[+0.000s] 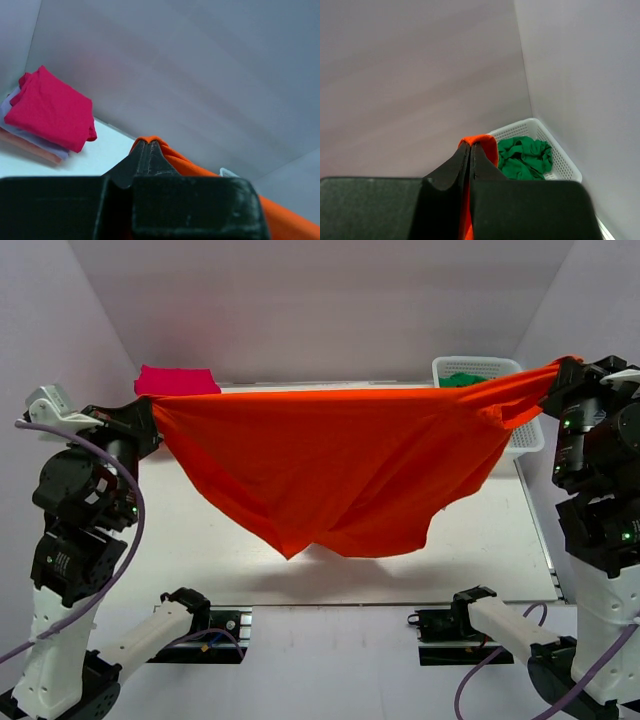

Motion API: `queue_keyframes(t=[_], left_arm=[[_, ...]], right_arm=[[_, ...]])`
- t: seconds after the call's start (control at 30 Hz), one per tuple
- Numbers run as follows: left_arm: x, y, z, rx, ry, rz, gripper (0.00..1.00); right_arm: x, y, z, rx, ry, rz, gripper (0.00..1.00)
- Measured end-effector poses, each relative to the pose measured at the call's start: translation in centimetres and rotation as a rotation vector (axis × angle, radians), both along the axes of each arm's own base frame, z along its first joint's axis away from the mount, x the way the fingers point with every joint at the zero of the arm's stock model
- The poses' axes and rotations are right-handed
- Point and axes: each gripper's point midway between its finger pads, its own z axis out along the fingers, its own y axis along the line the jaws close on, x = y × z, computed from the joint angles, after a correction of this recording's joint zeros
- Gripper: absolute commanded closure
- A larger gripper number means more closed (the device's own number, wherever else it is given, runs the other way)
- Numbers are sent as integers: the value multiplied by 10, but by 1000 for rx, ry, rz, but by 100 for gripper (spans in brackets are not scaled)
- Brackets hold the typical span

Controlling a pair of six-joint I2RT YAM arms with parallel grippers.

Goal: Fold and stack the t-shirts
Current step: Flatten out the tshirt

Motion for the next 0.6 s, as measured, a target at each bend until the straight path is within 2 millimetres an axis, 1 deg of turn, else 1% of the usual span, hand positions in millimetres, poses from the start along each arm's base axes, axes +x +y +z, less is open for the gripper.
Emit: queue_keyframes(t=[0.1,0.17,0.23,0.3,0.33,0.4,0.43,0.47,0.57,0.6], left_arm=[[-3,2,4,-6,-4,0,100],[0,0,0,-2,9,0,100],[7,-4,-7,4,32,1,100],[21,-11,-21,18,80,3,100],[31,-15,-32,26,112,3,100],[55,-27,-62,59,201,5,100],[68,-34,-81,79,252,4,100],[81,-41,-104,104,313,3,100],[119,-62,-189,193,530,-10,100],[127,-68,-216,221,598,-15,100]], right_arm=[[-1,2,1,-3,-3,15,100],[3,6,-6,-9,11,29,100],[11,11,-19,-19,44,47,100],[23,18,-41,-25,96,67,100],[31,22,-56,-27,129,80,100],[46,32,-93,-28,213,109,100],[57,38,-116,-31,268,126,100],[66,43,-135,-31,307,138,100],[94,58,-210,-51,476,170,100],[103,62,-233,-58,531,176,100]])
